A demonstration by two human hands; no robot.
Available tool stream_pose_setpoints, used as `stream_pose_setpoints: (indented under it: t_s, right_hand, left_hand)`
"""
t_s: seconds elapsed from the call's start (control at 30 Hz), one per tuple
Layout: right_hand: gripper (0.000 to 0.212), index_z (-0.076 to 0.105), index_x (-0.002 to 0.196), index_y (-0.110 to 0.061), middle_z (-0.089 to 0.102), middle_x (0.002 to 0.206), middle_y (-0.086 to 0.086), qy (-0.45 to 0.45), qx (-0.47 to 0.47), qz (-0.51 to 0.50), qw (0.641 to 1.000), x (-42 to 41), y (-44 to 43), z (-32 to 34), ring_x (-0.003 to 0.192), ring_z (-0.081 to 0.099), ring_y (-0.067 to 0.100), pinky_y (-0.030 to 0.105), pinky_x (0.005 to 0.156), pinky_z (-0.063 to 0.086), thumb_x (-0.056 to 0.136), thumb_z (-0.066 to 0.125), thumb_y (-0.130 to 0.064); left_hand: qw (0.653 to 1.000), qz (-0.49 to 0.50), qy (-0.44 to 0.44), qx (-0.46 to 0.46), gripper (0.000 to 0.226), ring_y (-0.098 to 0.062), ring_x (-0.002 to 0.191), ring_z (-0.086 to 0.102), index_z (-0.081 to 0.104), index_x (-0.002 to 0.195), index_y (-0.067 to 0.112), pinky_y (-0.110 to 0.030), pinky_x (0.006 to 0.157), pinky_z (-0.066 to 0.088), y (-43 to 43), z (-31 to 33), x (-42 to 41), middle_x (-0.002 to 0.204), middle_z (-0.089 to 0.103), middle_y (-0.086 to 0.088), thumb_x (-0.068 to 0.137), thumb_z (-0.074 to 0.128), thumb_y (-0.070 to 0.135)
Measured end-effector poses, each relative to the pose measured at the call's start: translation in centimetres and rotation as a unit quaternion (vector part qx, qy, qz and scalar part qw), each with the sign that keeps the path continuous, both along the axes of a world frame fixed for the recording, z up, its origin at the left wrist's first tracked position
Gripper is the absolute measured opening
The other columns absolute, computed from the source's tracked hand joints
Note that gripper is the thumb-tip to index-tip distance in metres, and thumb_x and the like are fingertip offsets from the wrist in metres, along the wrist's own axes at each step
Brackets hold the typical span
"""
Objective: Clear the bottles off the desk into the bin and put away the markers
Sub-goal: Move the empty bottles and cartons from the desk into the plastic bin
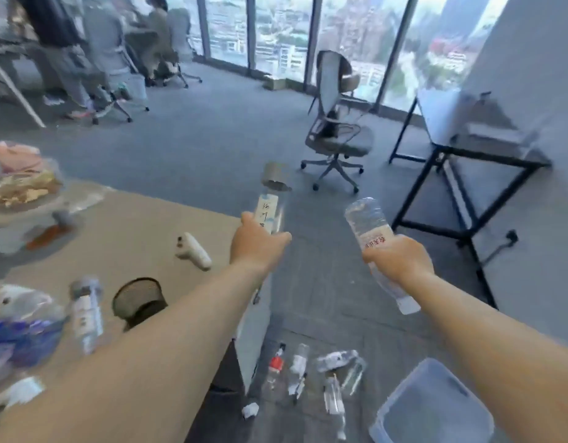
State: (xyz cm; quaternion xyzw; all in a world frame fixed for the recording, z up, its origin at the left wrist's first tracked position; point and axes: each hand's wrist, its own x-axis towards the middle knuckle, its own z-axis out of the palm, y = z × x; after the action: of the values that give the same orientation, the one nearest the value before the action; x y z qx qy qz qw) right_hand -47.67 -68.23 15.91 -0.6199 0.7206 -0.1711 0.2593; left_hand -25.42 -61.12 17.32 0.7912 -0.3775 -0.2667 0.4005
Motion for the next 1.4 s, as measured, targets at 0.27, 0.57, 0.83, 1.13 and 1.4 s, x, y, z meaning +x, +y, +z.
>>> stream_pose_setpoints:
  t_s: [0.27,0.57,0.83,1.13,1.4]
  right_hand:
    - [0.079,0.040,0.125,-0.007,0.059,0.112,0.012,-0.189,0.192,-0.392,0.880,-20.1,15.1,-12.5,0.096,0.062,0.030,0.040,0.078,0.054,0.065,0.080,-0.038]
    - [0.107,0.058,0.110,-0.005,0.071,0.096,0.019,-0.325,0.213,-0.546,0.742,-29.5,25.5,-28.4,0.087,0.070,0.038,0.054,0.080,0.057,0.020,0.087,-0.054]
    - [0.066,0.049,0.112,-0.006,0.064,0.102,0.017,-0.313,0.198,-0.571,0.733,-31.5,21.3,-28.8,0.088,0.065,0.033,0.040,0.067,0.054,0.065,0.081,-0.040]
    - [0.101,0.021,0.147,-0.003,0.040,0.146,0.016,-0.305,0.195,-0.515,0.777,-34.3,12.7,-27.3,0.128,0.045,0.034,0.045,0.100,0.039,0.073,0.076,-0.042]
    - [0.067,0.036,0.139,-0.001,0.048,0.136,0.014,-0.234,0.244,-0.408,0.848,-29.8,7.5,-24.4,0.121,0.048,0.032,0.041,0.091,0.041,0.086,0.065,-0.030]
  left_hand:
    - [0.910,-0.312,0.090,0.257,0.063,-0.023,0.088,0.052,0.040,0.124,0.008,-0.028,0.059,0.040,-0.3,-13.3,-20.4,0.107,0.053,-0.007,0.080,0.070,0.040]
    - [0.817,-0.346,0.174,0.427,0.072,-0.032,0.102,0.061,0.042,0.135,0.005,-0.046,0.092,0.053,1.6,-24.2,-31.4,0.110,0.059,-0.014,0.072,0.070,0.029]
    - [0.839,-0.435,0.068,0.319,0.077,-0.018,0.098,0.049,0.024,0.152,0.017,-0.032,0.080,0.040,-2.3,-24.6,-37.1,0.144,0.044,-0.006,0.088,0.064,0.030]
    - [0.854,-0.390,0.001,0.345,0.059,-0.018,0.095,0.048,0.041,0.143,0.015,-0.028,0.081,0.038,-4.3,-26.1,-31.9,0.112,0.058,0.001,0.089,0.061,0.026]
    - [0.885,-0.339,-0.020,0.317,0.064,-0.022,0.108,0.054,0.036,0.147,0.015,-0.029,0.089,0.042,-6.9,-22.8,-26.2,0.133,0.054,-0.005,0.089,0.061,0.028]
